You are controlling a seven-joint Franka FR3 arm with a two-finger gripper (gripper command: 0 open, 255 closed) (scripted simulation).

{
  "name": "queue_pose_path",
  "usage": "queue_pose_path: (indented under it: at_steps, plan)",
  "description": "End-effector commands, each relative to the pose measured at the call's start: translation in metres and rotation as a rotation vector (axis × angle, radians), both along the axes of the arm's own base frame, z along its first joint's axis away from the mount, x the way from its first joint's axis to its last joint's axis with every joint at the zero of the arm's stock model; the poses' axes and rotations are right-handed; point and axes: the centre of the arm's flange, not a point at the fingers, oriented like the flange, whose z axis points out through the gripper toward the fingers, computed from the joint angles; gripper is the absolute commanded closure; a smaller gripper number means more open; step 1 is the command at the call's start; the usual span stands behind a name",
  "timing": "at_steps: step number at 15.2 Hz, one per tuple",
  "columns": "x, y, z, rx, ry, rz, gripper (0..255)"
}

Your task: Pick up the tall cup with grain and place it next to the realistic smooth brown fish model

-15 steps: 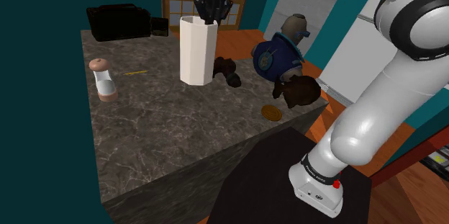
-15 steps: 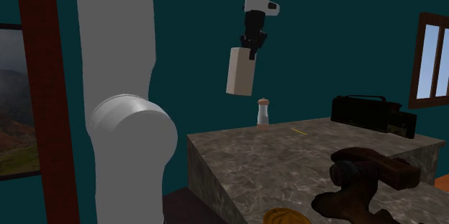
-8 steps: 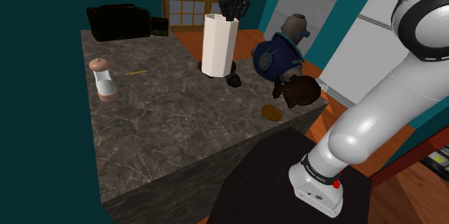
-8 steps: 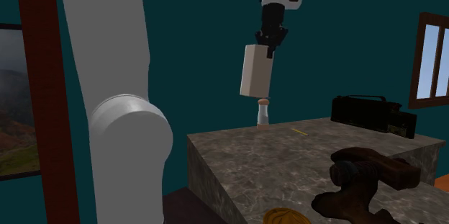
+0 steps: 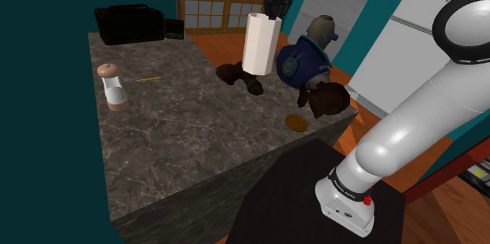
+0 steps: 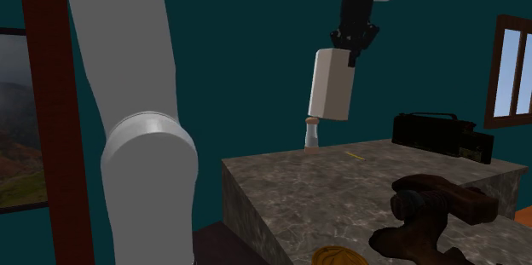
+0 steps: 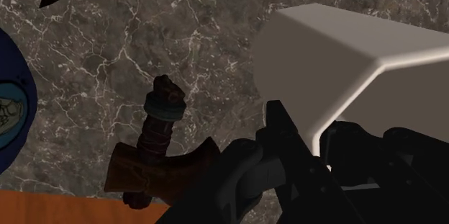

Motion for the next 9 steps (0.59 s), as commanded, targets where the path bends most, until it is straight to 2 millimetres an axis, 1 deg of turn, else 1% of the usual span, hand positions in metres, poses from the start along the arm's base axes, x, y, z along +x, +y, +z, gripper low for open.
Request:
queue_pose_path:
  at_steps: [1,9]
  plan:
    - [-0.006,-0.025,0.001,0.000,-0.001,0.002,255]
    - [-0.017,-0.130,0.001,0.000,-0.001,0.002,255]
